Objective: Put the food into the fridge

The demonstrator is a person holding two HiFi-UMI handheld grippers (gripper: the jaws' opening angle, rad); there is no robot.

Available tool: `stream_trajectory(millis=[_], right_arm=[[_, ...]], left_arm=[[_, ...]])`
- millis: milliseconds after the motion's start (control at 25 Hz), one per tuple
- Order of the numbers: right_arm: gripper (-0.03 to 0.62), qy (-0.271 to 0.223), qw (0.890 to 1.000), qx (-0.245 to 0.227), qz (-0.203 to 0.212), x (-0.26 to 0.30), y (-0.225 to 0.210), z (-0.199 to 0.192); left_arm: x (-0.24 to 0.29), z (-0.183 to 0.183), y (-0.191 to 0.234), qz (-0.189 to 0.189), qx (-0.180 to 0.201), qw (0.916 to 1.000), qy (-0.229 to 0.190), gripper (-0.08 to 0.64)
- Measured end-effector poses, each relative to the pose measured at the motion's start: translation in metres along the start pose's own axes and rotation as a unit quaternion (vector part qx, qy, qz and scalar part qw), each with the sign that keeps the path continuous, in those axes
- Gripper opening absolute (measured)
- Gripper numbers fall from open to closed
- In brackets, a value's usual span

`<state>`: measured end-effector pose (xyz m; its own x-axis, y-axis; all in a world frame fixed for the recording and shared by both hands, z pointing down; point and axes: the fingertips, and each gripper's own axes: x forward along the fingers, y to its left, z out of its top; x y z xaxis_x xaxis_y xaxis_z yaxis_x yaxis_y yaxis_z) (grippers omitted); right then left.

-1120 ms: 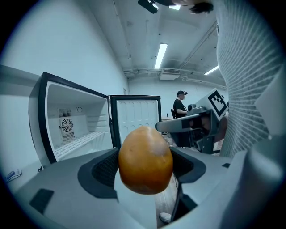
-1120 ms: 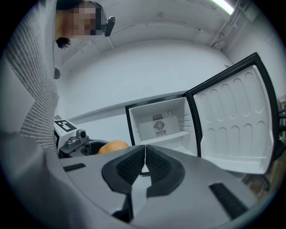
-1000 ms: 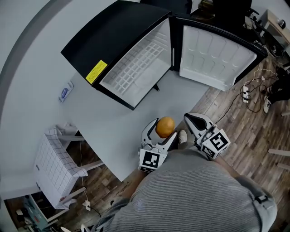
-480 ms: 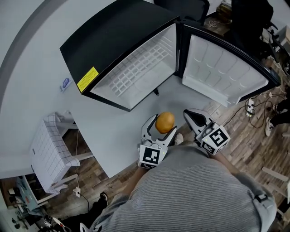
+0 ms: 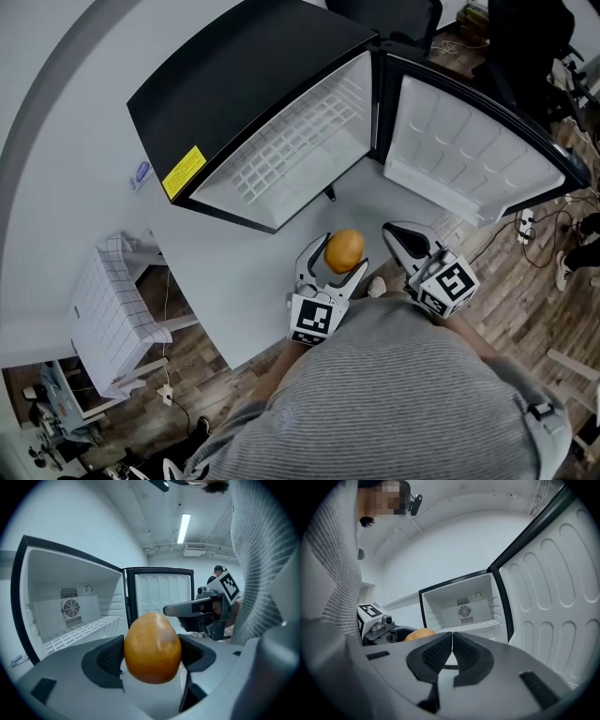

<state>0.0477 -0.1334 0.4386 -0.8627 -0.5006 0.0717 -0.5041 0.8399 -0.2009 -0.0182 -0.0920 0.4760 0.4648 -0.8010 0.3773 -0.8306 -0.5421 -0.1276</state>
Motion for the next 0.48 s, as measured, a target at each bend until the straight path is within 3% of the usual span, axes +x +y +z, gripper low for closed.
stream_trajectory(millis=[120,480], right_arm=[[0.012,-0.003,1.0,0.0,-0.006,-0.0004,-0.0035,0.0023],[0.012,-0.002,1.0,0.007,-0.019,-0.0005,-0.0089,-0.0008]], left_arm=[[0.0068,0.0023,0.0018,-0.006,-0.023,0.9997,-0.007,0.367],[0.0114,-0.0004,0.0023,-0.019,-0.022,0.9996,-0.002,0.367]])
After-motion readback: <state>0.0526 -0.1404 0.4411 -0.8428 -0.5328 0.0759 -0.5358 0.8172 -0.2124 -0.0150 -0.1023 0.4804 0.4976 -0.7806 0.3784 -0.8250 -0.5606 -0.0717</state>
